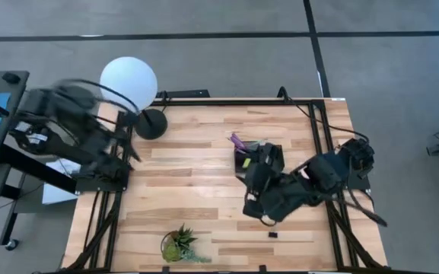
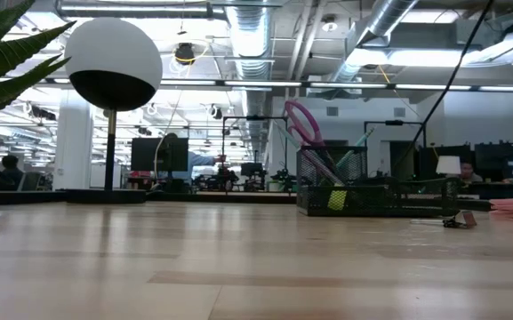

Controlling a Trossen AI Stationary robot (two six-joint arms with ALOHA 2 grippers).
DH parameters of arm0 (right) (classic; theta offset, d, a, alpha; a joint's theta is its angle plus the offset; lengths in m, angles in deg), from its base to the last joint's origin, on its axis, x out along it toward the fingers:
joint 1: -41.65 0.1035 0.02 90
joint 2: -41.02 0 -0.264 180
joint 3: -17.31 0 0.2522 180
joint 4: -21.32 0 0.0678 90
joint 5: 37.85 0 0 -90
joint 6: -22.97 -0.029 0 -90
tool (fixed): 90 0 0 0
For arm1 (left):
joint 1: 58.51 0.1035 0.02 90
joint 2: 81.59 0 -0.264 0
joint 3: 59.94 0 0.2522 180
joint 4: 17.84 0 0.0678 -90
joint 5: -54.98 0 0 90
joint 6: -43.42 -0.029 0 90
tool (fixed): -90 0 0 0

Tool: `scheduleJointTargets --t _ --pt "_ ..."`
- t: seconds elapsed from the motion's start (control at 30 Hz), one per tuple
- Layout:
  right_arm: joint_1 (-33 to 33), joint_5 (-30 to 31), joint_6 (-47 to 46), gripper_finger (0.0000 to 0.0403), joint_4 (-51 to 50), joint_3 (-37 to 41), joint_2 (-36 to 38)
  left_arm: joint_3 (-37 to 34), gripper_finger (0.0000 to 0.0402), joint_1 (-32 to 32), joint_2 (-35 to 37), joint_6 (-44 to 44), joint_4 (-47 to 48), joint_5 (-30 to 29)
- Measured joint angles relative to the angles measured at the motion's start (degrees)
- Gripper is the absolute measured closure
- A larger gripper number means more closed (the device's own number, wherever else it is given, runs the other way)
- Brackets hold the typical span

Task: Pick and place office supplies into organizer
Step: Put the top black binder clip into the black desk organizer

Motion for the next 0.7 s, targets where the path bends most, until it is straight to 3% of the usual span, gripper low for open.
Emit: scheduleJointTargets --t 0.17,0.43,0.63,0.7 --pt "2.07 -0.06 -5.96 0.0332 -3.67 0.07 -0.06 -19.21 0.0295 -0.02 4.67 1.16 -12.28 0.22" --pt "4.54 0.05 -15.99 0.0332 -9.71 0.07 -0.06 -42.29 0.0297 -1.44 7.95 7.51 -23.39 3.25" --pt "5.85 0.15 -18.55 0.0332 -9.47 0.5 -0.08 -57.54 0.0297 -4.83 7.59 18.96 -40.12 -13.37" --pt "5.98 0.25 -19.66 0.0332 -9.49 0.49 -0.06 -61.87 0.0297 -5.73 7.45 20.72 -46.82 -15.41"
